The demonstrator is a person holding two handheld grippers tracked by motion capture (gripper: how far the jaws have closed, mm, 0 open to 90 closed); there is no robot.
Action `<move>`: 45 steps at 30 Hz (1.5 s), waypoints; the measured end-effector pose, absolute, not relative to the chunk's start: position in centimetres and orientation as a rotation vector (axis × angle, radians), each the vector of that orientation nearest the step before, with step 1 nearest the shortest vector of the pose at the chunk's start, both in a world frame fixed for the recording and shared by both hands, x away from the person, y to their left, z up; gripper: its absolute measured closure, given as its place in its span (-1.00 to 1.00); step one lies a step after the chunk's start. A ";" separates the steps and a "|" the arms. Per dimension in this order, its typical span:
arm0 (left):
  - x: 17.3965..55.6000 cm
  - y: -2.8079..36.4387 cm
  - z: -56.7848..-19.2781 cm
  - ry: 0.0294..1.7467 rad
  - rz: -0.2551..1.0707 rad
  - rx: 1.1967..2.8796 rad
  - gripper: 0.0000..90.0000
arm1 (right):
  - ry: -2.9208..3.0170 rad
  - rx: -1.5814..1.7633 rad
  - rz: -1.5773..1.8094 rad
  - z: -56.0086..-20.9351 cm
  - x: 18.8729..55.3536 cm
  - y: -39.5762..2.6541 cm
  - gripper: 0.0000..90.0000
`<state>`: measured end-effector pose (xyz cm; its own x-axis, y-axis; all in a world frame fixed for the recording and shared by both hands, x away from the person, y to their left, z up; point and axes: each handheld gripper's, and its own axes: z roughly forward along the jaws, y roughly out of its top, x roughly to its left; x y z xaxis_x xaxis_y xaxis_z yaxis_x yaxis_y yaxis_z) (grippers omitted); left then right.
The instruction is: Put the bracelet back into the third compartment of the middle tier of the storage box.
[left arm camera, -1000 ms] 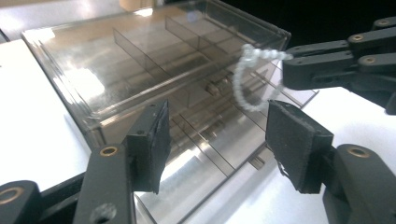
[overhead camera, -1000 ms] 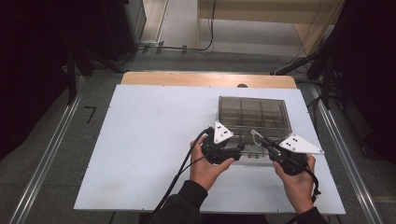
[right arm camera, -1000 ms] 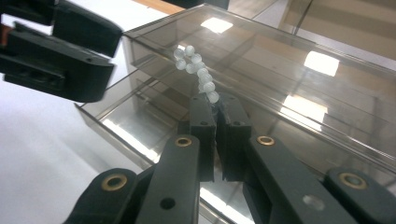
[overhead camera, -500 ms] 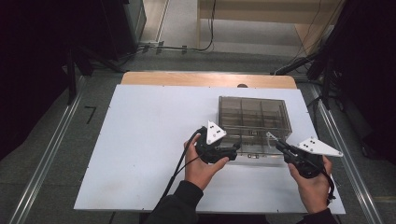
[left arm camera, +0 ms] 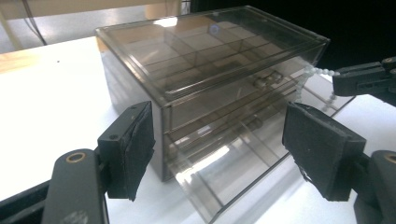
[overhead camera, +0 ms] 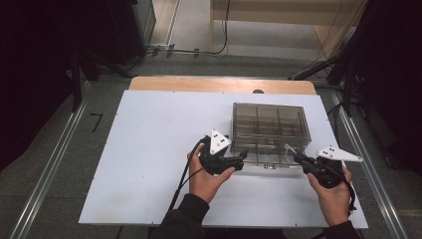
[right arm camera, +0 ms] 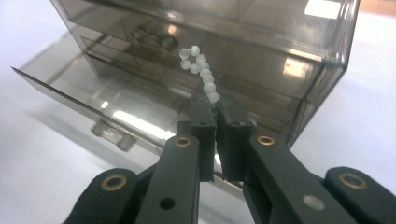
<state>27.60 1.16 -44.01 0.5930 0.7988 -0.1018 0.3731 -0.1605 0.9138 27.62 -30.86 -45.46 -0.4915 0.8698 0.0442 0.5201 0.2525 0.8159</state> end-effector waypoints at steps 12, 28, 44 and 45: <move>27.6 2.8 -44.7 1.013 0.526 1.752 -0.44 | 2.128 1.341 1.053 -46.2 28.6 -31.3 0.70; 27.7 4.9 -45.2 1.072 0.568 1.735 -0.46 | 2.103 1.289 1.079 -45.8 28.2 -31.1 0.11; 27.5 8.6 -45.7 1.167 0.644 1.701 -0.54 | 2.051 1.287 1.088 -45.3 27.1 -31.1 -0.51; 27.5 9.0 -45.8 1.178 0.652 1.700 -0.54 | 2.048 1.288 1.086 -45.3 27.0 -31.2 -0.52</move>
<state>27.48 9.02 -45.79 0.3973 0.9141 -0.0809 0.4170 -0.1012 0.9033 27.02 -31.18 -45.27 -0.4386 0.8986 0.0108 0.5134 0.2407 0.8237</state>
